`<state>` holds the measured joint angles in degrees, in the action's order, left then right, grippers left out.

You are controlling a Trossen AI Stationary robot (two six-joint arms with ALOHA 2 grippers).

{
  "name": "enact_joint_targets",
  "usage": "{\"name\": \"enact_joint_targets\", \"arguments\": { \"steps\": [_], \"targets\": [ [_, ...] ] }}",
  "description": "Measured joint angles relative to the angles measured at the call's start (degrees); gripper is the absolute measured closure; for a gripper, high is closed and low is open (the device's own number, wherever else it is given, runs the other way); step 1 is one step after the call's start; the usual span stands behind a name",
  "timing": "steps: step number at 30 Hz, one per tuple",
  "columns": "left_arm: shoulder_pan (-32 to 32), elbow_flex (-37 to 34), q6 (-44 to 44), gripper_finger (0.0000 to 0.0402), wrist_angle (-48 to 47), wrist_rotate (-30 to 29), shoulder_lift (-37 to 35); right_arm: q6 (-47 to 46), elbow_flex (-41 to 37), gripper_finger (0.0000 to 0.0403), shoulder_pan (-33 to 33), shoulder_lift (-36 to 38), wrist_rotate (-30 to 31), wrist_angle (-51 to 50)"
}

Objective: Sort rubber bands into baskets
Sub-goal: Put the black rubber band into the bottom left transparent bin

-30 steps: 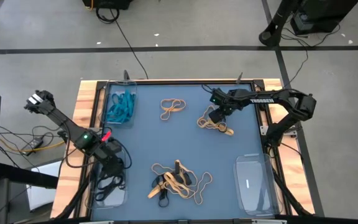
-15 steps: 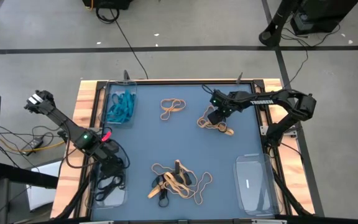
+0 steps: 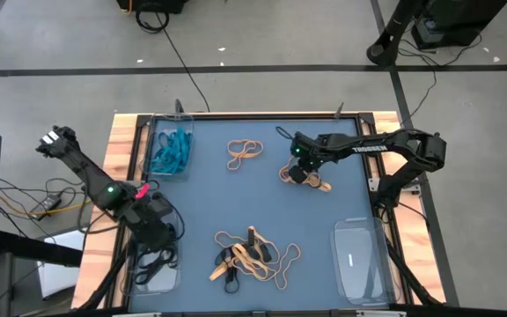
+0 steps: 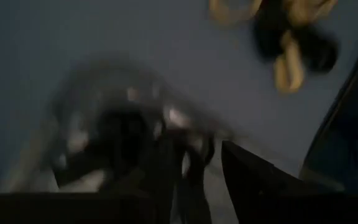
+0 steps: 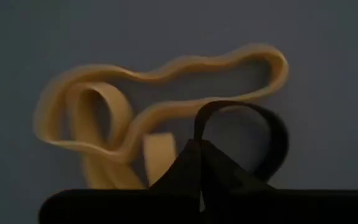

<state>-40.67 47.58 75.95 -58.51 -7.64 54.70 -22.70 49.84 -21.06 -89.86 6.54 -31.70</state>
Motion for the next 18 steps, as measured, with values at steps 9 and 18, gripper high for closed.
{"name": "enact_joint_targets", "arguments": {
  "steps": [9, 18],
  "targets": [
    [-0.22, 1.87, -10.69, 0.0267, 4.52, -26.33, 0.94, 2.26, 8.28, 0.0398, 12.15, 0.0, 9.17, 0.15],
    [0.89, 1.85, -21.34, 0.0267, 12.1, -48.76, 10.51, 4.8, 15.37, 0.0398, 21.98, 0.02, 10.79, 4.07]
  ]
}}
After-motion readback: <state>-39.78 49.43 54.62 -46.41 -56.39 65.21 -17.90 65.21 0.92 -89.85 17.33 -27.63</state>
